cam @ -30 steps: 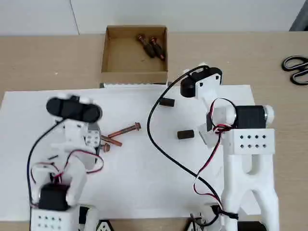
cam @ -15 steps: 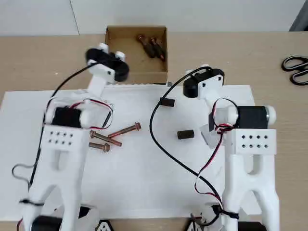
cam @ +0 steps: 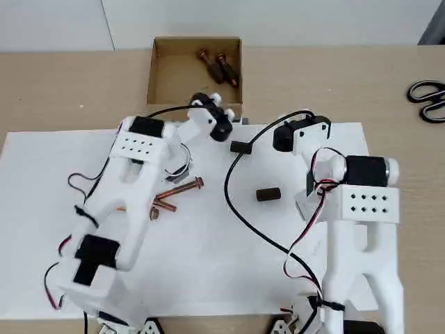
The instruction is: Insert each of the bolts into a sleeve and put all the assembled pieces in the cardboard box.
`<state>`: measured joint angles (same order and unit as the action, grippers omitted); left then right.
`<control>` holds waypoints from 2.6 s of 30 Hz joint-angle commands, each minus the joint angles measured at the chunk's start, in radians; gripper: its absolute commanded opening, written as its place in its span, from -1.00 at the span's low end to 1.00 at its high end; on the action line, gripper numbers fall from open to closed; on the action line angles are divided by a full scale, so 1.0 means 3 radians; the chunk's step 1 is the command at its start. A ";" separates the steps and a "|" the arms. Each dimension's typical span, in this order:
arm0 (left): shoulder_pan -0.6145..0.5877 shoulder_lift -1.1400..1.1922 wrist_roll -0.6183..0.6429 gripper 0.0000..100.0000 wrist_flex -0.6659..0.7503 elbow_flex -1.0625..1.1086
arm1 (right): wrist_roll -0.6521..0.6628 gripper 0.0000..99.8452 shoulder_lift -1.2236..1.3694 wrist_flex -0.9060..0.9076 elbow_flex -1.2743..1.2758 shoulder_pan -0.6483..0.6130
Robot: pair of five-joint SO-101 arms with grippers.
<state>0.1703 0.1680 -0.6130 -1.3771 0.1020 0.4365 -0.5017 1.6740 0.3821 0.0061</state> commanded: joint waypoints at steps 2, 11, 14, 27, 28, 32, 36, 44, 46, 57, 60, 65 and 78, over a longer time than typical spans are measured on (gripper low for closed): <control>0.0061 0.0327 -0.0266 -0.81 -0.0440 -0.0555 | -0.0015 -0.99 -0.0120 -0.0008 -0.0015 0.0043; 0.0061 0.1054 -0.0491 -0.80 -0.1038 -0.1481 | -0.0015 -0.99 -0.0100 -0.0008 -0.0015 0.0043; 0.0066 0.1176 -0.0563 -0.80 -0.1156 -0.1639 | -0.0015 -0.99 -0.0095 -0.0008 -0.0015 0.0043; 0.0312 0.1187 -0.0593 -0.80 -0.1248 -0.1711 | -0.0020 -0.99 -0.0095 -0.0008 -0.0015 0.0043; 0.0312 0.1202 -0.0593 -0.80 -0.1248 -0.1711 | -0.0020 -0.99 -0.0095 -0.0008 -0.0015 0.0043; 0.0302 0.1212 -0.0593 -0.80 -0.1248 -0.1690 | -0.0020 -0.99 -0.0095 -0.0008 -0.0015 0.0043; 0.0297 0.1217 -0.0593 -0.80 -0.1233 -0.1690 | -0.0020 -0.99 -0.0090 -0.0049 -0.0015 0.0043; 0.0292 0.1524 -0.0598 -0.80 -0.1105 -0.1716 | -0.0020 -0.99 -0.0090 -0.0049 -0.0010 0.0043; 0.0292 0.1524 -0.0598 -0.80 -0.1033 -0.1716 | -0.0020 -0.99 -0.0090 -0.0049 -0.0010 0.0043; 0.0297 0.1754 -0.0598 -0.95 -0.0880 -0.1716 | -0.0020 -0.99 -0.0090 -0.0043 -0.0010 0.0043; 0.0281 0.1749 -0.0598 -0.99 -0.0895 -0.1721 | -0.0015 -0.99 -0.0115 -0.0043 -0.0015 0.0043; 0.0199 0.1447 -0.0578 -0.99 -0.0895 -0.1721 | -0.0015 -0.99 -0.0125 -0.0043 -0.0036 0.0023; 0.0199 0.0465 0.0153 -0.99 -0.1248 -0.1701 | -0.0015 -0.99 -0.0974 -0.0003 -0.0174 -0.0161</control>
<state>0.2409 0.4028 -0.6206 -1.7116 -0.3828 0.4365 -0.7242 1.6709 0.3544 -0.0107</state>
